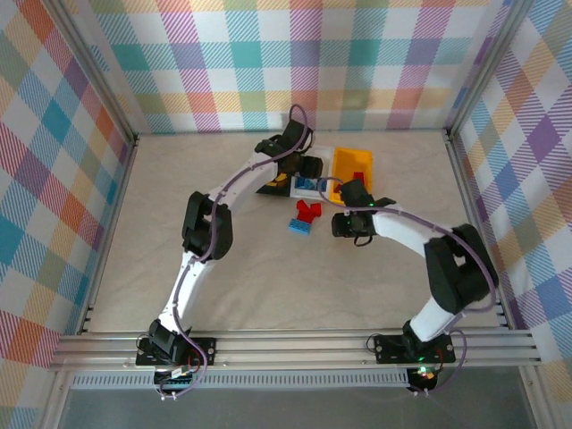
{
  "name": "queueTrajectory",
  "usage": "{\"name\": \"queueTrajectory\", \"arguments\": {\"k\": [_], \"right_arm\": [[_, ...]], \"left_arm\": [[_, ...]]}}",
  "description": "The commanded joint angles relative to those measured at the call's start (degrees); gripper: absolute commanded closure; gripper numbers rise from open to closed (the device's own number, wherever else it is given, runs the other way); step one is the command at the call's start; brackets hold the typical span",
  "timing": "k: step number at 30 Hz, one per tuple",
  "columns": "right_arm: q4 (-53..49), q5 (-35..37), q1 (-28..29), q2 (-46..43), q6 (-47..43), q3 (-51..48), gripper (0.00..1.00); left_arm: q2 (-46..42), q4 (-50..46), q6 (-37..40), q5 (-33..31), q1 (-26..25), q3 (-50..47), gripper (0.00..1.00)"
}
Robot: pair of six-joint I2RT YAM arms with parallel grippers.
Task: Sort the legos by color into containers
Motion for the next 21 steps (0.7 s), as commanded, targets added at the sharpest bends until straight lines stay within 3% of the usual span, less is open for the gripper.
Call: {"name": "queueTrajectory", "arguments": {"k": [1,5,13,18,21], "right_arm": [[-2.18,0.06,-2.99,-6.18,1.33,-0.01,0.53],[-4.11,0.13,-5.55,-7.16,0.39,4.26,0.52],[-5.55,-1.44,-9.4,0.62,-1.06,16.67,0.52],[-5.48,-3.09,-11.05,8.35,-1.73,24.39,0.52],[-6.05,-3.91,-11.68,13.55,-2.11,29.0,0.51]], "left_arm": [[3.03,-2.76,-0.93,0.18,-0.53,4.11,0.38],[5.25,-2.64,-1.36,-0.29,-0.54,5.34,0.32],[5.34,-3.16,-1.81,0.04,-0.54,5.32,0.17],[0.4,-4.44,-1.77,1.32,-0.62,4.44,0.14],[-6.42,-4.79,-1.99,0.16,-1.17,-1.51,0.13]]}}
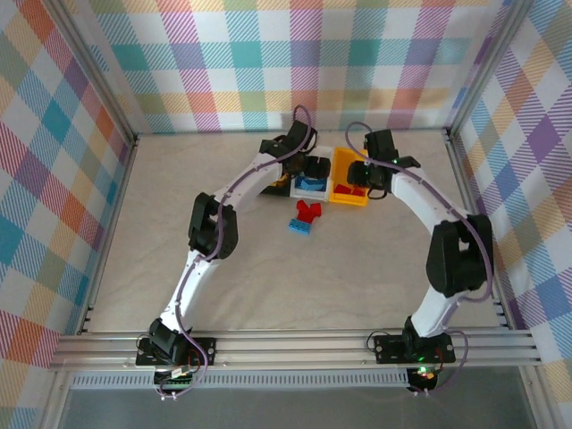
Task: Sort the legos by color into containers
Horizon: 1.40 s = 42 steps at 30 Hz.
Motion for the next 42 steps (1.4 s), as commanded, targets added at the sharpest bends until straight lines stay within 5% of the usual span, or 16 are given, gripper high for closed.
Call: {"name": "queueTrajectory", "arguments": {"k": [1,10,16,22,37,42], "right_arm": [[-1.51,-2.19,-0.93,5.03,-1.28,4.88,0.51],[-2.68,-3.71,-1.66,16.76,-1.63,15.75,0.5],[-3.47,-4.57,-1.65,19.2,-1.72,18.5,0.34],[-2.98,-4.76,-0.99,13.23,-1.54,14.8,0.22],[2.64,-7.4,3.69,-14.55,3.06,-16.01,0.2],[3.19,-8.6,3.95,-19.84,4.76,-21.49,0.21]], "left_arm": [[-10.74,-3.17,-0.96,-1.13,-0.79,-7.3,0.13],[-33.66,4.46,-5.52,-3.34,-4.4,-44.19,0.01],[-37.45,8.71,-7.71,-3.86,-7.55,-55.8,0.0],[-33.02,10.35,-6.64,-5.47,-8.93,-54.76,0.0],[-18.2,8.73,-0.69,-5.97,-8.86,-43.78,0.0],[-16.01,8.67,0.26,-5.34,-8.82,-41.97,0.09]]}}
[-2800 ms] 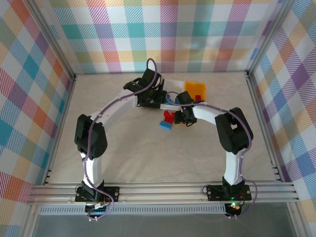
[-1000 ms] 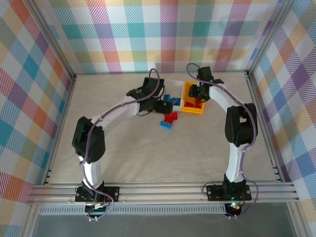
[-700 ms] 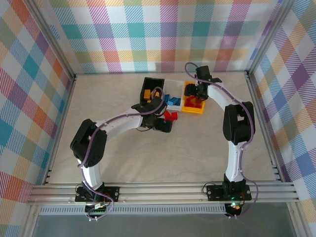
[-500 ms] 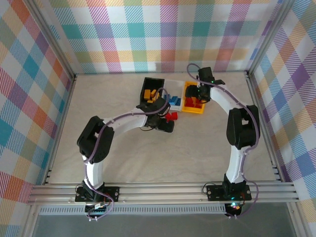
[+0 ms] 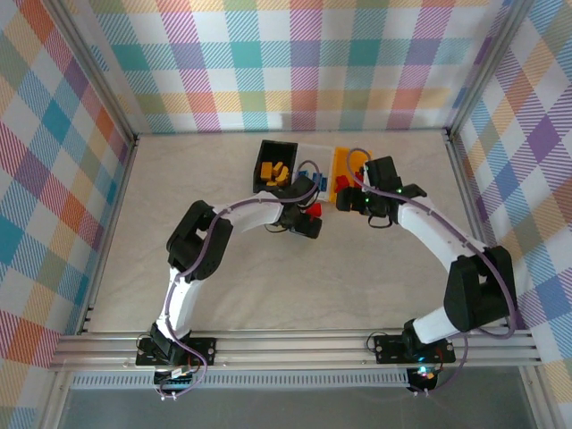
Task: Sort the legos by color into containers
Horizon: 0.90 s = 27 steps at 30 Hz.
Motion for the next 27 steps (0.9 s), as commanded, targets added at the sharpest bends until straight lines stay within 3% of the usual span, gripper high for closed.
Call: {"name": "queueTrajectory", "arguments": {"k": [1,7,17,22,27], "right_arm": [[1.65,-1.99,-0.02,-3.43,2.3,-2.44,0.21],[1.47,-1.96,0.65,-5.16,2.83,-4.87,0.21],[5.58,-0.56,7.27,2.34,3.81,-5.97,0.21],[9.42,-1.17,7.98,5.53,5.43,-6.57,0.21],[13.63,-1.17,8.32,4.81,6.83,-9.78,0.22]], "left_arm": [[2.55,0.95,1.59,0.82,-0.08,1.84,0.15],[2.03,1.08,0.77,1.77,-0.18,0.56,0.4],[-13.28,-1.29,0.37,0.6,2.4,-4.64,0.41],[-10.55,-6.14,2.64,1.91,6.49,7.34,0.41],[0.57,-8.11,4.06,2.62,7.35,24.44,0.4]]}}
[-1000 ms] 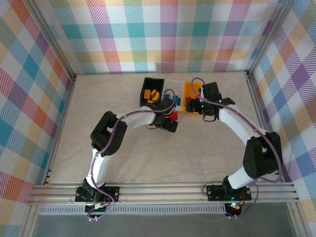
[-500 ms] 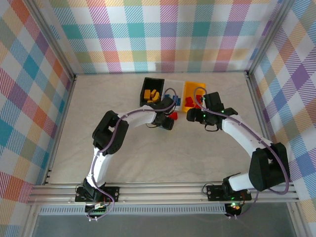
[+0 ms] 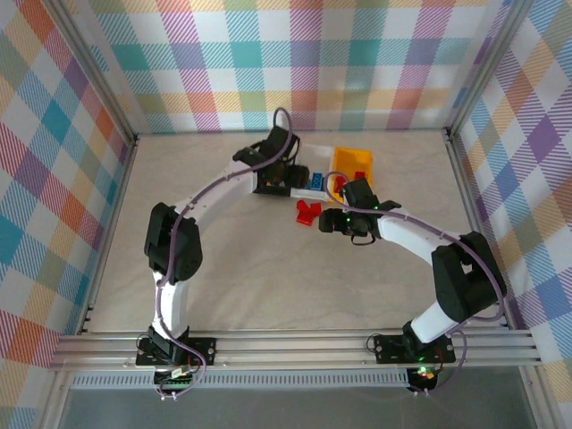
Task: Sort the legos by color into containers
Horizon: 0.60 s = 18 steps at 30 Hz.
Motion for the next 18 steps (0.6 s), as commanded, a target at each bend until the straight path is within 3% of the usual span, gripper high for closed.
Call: {"name": "queueTrajectory", "arguments": {"k": [1,8,13,18], "right_arm": [[5.05,-0.24,0.39,-0.95,2.05,-2.59,0.22],[6.31,-0.8,1.87,-2.08,2.23,-5.04,0.22],[6.09,-0.68,2.09,-2.7,2.0,-6.12,0.22],[6.04,-0.88,2.08,-1.74,1.79,-5.54,0.22]], "left_arm": [[8.14,-3.26,1.86,1.29,-0.24,9.55,0.4],[23.15,-5.01,1.72,0.96,-0.15,28.27,0.39],[27.06,-4.93,1.61,0.39,-0.15,32.25,0.37],[28.14,-4.84,1.02,1.2,-0.14,32.75,0.26]]}}
